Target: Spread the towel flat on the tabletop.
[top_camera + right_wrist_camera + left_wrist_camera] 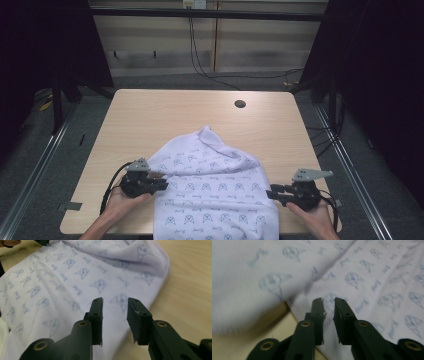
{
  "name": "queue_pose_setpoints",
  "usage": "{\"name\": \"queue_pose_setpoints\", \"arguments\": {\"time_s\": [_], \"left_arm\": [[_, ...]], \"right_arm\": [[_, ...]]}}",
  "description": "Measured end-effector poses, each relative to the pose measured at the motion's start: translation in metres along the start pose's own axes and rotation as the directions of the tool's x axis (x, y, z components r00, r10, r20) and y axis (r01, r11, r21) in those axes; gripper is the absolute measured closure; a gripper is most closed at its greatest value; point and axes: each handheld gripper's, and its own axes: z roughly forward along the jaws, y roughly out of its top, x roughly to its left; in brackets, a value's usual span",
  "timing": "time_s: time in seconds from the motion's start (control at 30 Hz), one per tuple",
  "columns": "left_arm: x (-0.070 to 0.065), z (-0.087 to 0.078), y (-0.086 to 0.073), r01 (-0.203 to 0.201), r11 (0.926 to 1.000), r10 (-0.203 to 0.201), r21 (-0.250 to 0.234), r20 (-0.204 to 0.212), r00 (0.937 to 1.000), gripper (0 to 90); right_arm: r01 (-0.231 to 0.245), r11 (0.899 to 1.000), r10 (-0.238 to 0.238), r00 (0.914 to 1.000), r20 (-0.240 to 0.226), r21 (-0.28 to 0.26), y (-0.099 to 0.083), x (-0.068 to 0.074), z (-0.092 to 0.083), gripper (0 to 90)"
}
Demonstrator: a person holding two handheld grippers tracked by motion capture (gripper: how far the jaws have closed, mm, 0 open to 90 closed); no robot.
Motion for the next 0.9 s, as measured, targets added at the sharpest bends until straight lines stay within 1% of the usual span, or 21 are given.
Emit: {"name": "queue_pose_setpoints", "arguments": {"time_s": [0.07, 0.1, 0.17, 0.23, 0.27, 0.33, 0.4, 0.43, 0.47, 0.5, 0.53, 0.57, 0.6, 0.63, 0.67, 0.7, 0.77, 0.8, 0.83, 0.87, 0.9], "left_arm": [[0.005, 0.009, 0.008, -0.002, 1.0, 0.002, -0.004, -0.005, 1.0, 84.3], [0.006, 0.014, 0.011, -0.004, 0.9999, 0.004, 0.015, -0.011, 0.9999, 84.5], [0.009, 0.022, 0.015, -0.016, 0.9997, 0.017, 0.02, -0.032, 0.9993, 83.8], [0.011, 0.027, 0.015, -0.002, 1.0, 0.002, 0.004, -0.03, 0.9995, 76.3], [0.011, 0.027, 0.014, -0.003, 1.0, 0.004, 0.002, -0.03, 0.9995, 74.8], [0.008, 0.027, 0.014, -0.024, 0.9997, 0.024, 0.004, -0.039, 0.9989, 73.2], [0.006, 0.028, 0.013, -0.028, 0.9996, 0.028, 0.002, -0.039, 0.9988, 71.9], [0.005, 0.027, 0.013, -0.031, 0.9995, 0.032, 0.001, -0.039, 0.9987, 71.9], [0.004, 0.027, 0.012, -0.033, 0.9994, 0.033, 0.001, -0.04, 0.9986, 71.9], [0.003, 0.027, 0.012, -0.036, 0.9994, 0.036, 0.002, -0.033, 0.9988, 71.8], [0.001, 0.027, 0.011, -0.044, 0.999, 0.044, 0.001, -0.031, 0.9986, 71.8], [-0.001, 0.028, 0.01, -0.047, 0.9989, 0.047, 0.003, -0.023, 0.9986, 72.5], [-0.005, 0.028, 0.01, -0.057, 0.9983, 0.058, 0.012, -0.01, 0.9983, 72.5], [-0.015, 0.028, 0.007, -0.084, 0.9961, 0.084, 0.028, 0.003, 0.9965, 81.8], [-0.015, 0.028, 0.007, -0.084, 0.9961, 0.084, 0.028, 0.003, 0.9965, 87.6], [-0.02, 0.027, 0.006, -0.098, 0.9944, 0.097, 0.039, 0.026, 0.9949, 90.0], [-0.031, 0.025, 0.003, -0.111, 0.9919, 0.108, 0.061, 0.06, 0.9924, 90.0], [-0.037, 0.024, 0.001, -0.115, 0.991, 0.109, 0.07, 0.077, 0.9911, 90.0], [-0.048, 0.021, -0.004, -0.135, 0.987, 0.126, 0.087, 0.101, 0.9869, 90.0], [-0.048, 0.021, -0.004, -0.135, 0.987, 0.126, 0.087, 0.101, 0.9869, 90.0], [-0.052, 0.019, -0.007, -0.143, 0.9852, 0.133, 0.095, 0.105, 0.9855, 90.0]], "right_arm": [[0.024, 1.0, -0.024, 0.9997, -0.001, 0.017, 0.013, -0.006, 0.021, 65.9], [0.027, 0.999, -0.028, 0.9996, 0.002, 0.031, 0.019, -0.009, 0.032, 66.0], [0.049, 0.997, -0.049, 0.9987, 0.008, 0.061, 0.03, -0.013, 0.054, 66.4], [0.063, 0.994, -0.065, 0.9978, 0.012, 0.084, 0.038, -0.017, 0.072, 64.0], [0.068, 0.994, -0.071, 0.9972, 0.026, 0.09, 0.04, -0.017, 0.079, 61.4], [0.094, 0.99, -0.099, 0.9941, 0.043, 0.11, 0.04, -0.016, 0.087, 61.1], [0.138, 0.982, -0.149, 0.9851, 0.086, 0.126, 0.037, -0.011, 0.084, 74.5], [0.138, 0.982, -0.149, 0.9851, 0.086, 0.126, 0.037, -0.011, 0.084, 74.5], [0.146, 0.981, -0.157, 0.9835, 0.089, 0.125, 0.034, -0.01, 0.08, 81.3], [0.137, 0.983, -0.147, 0.9859, 0.08, 0.126, 0.03, -0.009, 0.076, 86.9], [0.13, 0.984, -0.14, 0.9875, 0.073, 0.12, 0.025, -0.009, 0.071, 87.6], [0.098, 0.986, -0.107, 0.992, 0.067, 0.133, 0.016, -0.006, 0.058, 88.5], [0.098, 0.986, -0.107, 0.992, 0.067, 0.133, 0.016, -0.006, 0.058, 88.5], [0.097, 0.986, -0.104, 0.9937, 0.043, 0.139, 0.004, 0.0, 0.046, 88.6], [0.097, 0.986, -0.104, 0.9937, 0.043, 0.139, 0.004, 0.0, 0.046, 88.6], [0.081, 0.983, -0.084, 0.9964, 0.013, 0.164, -0.006, 0.009, 0.033, 88.7], [0.072, 0.98, -0.07, 0.9974, -0.016, 0.186, -0.016, 0.018, 0.022, 87.4], [0.072, 0.98, -0.07, 0.9974, -0.016, 0.186, -0.016, 0.018, 0.022, 87.4], [0.086, 0.982, -0.081, 0.9961, -0.034, 0.168, -0.02, 0.025, 0.013, 80.8], [0.086, 0.982, -0.081, 0.9961, -0.034, 0.168, -0.02, 0.025, 0.013, 80.8], [0.082, 0.987, -0.075, 0.9958, -0.052, 0.137, -0.019, 0.026, 0.01, 78.7]]}}
